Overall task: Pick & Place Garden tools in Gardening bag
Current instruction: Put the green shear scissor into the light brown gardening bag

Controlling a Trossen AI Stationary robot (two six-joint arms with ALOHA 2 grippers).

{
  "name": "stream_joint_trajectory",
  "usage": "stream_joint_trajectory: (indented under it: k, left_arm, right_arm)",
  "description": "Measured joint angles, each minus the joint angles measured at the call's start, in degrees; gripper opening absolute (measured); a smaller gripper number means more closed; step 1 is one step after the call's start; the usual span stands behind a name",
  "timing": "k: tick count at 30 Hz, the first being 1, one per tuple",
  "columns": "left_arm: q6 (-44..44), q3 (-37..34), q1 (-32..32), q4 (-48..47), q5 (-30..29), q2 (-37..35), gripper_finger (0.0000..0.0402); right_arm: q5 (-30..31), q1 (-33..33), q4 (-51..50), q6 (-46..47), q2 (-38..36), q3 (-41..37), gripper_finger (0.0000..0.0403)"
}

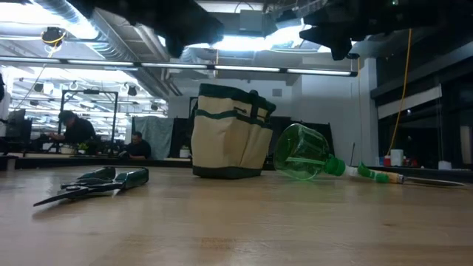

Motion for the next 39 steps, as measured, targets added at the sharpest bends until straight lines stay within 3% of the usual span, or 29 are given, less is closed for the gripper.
stream_joint_trajectory:
  k: [3, 8, 12, 19, 25, 39]
  left_arm:
    - [3.12, 0.0, -4.36, -4.45, 3.33, -1.72, 0.0142]
    - [9.57, 0.04, -10.61, -9.34, 3.49, -0.43, 0.0136]
    - [9.07, 0.0, -13.17, -15.73, 3.47, 0.94, 0.0134]
    - [7.74, 0.0, -14.21, -21.55, 4.49, 4.07, 0.0132]
    - [13.51, 0.0, -14.56, -24.08, 9.08, 7.65, 0.0131]
    - [16.03, 0.0, -14.5, -29.73, 9.07, 13.88, 0.0136]
  right_arm:
    - [-2.25, 0.02, -1.16, 0.05, 0.01, 0.02, 0.0199]
    - [-4.25, 0.02, -2.06, 0.03, 0.02, 0.02, 0.0199]
    - [-4.23, 0.02, -2.06, 0.03, 0.02, 0.02, 0.0199]
    - [-4.23, 0.02, -2.04, 0.01, 0.02, 0.02, 0.0199]
    - [-4.2, 0.02, -2.04, -1.97, 0.02, 0.02, 0.0199]
    - [-4.16, 0.02, -2.36, -7.95, 0.02, 0.02, 0.0199]
